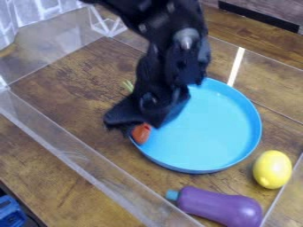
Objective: Put the carrot on the blue tray
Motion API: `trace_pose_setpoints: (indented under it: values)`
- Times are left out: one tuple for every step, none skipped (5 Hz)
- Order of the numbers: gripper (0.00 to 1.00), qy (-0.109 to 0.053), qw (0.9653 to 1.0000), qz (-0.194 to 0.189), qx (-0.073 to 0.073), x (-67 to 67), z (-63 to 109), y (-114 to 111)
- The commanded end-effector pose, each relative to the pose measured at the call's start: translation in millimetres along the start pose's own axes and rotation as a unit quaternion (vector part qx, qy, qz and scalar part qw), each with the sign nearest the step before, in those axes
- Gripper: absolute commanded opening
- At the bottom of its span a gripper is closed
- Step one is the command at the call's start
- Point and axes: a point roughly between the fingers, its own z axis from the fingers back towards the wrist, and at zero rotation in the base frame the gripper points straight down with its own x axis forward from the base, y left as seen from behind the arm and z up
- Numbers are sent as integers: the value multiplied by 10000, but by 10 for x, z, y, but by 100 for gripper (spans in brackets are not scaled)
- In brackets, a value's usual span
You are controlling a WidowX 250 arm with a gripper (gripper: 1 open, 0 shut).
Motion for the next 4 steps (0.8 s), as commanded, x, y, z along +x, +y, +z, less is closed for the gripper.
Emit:
trace_pose_setpoints:
  values:
    - [100, 25, 9997, -79, 220, 218, -100, 146]
    - [100, 58, 9998, -196, 85, 397, -104, 251]
    - [100, 73, 9979, -631, 146, 608, -92, 426]
    - [100, 34, 9963, -839, 198, 724, -98, 557]
